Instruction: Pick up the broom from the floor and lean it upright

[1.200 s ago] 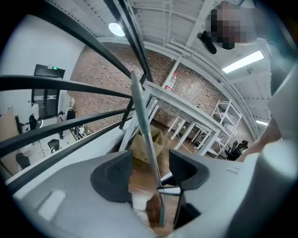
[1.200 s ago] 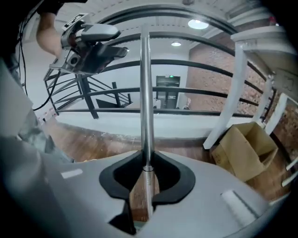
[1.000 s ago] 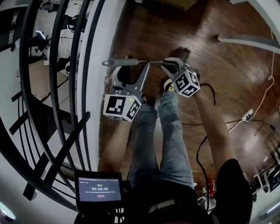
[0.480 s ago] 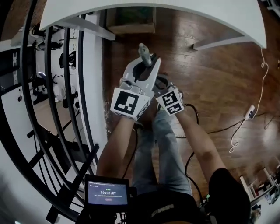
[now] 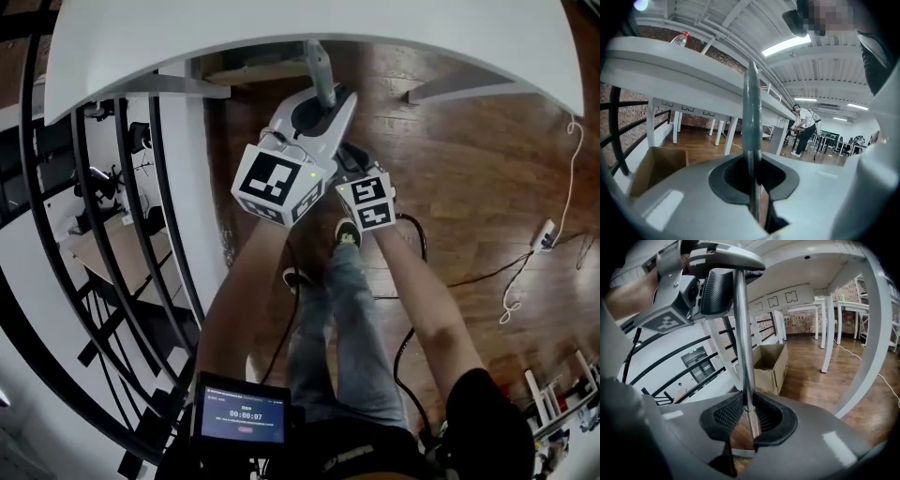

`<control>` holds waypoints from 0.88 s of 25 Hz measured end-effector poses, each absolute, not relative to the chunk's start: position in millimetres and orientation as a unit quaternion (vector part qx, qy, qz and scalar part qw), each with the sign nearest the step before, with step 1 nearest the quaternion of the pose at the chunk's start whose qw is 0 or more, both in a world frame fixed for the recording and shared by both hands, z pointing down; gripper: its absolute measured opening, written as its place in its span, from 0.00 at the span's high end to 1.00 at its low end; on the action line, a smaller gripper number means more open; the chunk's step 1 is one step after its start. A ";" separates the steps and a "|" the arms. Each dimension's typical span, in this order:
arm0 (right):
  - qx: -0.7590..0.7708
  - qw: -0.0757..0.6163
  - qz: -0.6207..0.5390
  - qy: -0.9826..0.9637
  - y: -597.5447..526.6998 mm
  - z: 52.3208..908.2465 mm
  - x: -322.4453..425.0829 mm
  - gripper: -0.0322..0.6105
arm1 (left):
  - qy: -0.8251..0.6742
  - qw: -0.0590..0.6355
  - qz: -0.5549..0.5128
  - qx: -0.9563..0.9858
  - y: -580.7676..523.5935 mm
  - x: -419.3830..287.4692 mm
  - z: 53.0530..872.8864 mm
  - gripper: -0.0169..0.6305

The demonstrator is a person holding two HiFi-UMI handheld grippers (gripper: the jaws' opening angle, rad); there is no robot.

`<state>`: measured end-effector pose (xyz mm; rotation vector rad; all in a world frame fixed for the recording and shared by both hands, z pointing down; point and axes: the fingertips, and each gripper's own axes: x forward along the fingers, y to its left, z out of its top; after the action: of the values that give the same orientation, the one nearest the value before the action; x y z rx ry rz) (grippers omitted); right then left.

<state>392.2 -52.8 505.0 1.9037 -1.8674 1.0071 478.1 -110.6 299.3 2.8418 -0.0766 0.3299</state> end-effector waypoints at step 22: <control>0.657 0.167 0.332 -0.656 -67.2 513.1 395.9 0.82 | -0.067 0.119 0.134 0.981 -121.8 472.3 314.9 0.73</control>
<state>395.9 -67.2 513.1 1.8699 -1.8654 0.9461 472.3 -121.8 314.9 2.8691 -0.1947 0.3928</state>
